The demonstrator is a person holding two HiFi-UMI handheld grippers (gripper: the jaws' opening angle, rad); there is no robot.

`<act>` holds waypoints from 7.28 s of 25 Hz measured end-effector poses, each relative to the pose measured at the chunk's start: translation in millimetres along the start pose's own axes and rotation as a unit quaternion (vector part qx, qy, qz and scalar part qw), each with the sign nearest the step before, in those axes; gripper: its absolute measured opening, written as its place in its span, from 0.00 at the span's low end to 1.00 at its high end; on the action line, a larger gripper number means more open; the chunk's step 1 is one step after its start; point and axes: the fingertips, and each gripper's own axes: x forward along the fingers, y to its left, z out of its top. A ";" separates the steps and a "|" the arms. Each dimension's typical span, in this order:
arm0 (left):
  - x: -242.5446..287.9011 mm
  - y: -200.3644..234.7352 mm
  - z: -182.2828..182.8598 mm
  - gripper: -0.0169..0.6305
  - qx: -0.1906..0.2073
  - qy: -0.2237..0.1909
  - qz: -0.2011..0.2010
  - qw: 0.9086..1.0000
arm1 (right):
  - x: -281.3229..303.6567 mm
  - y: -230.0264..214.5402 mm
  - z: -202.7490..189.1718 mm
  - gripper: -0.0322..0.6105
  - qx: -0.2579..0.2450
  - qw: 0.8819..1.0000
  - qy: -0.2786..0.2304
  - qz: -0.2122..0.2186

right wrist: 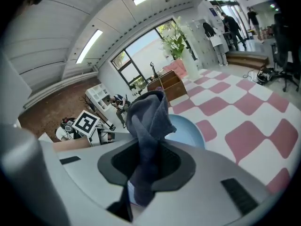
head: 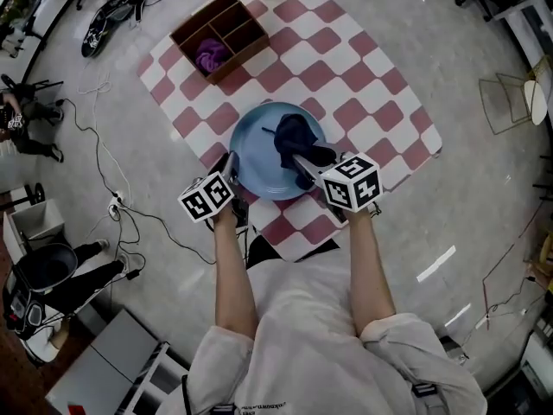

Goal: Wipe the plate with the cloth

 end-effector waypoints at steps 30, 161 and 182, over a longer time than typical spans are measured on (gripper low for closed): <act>-87.5 -110.2 50.7 0.06 0.235 -0.093 -0.126 0.959 | -6.8 90.3 36.1 0.20 -0.091 0.974 -0.081 -0.190; -92.7 -138.3 61.1 0.08 0.233 -0.117 -0.210 0.942 | -21.4 60.5 9.4 0.20 -0.073 0.954 -0.076 -0.282; -69.7 -150.1 -18.4 0.08 0.306 0.000 -0.250 0.919 | -30.6 34.6 17.1 0.20 -0.031 0.942 -0.123 -0.312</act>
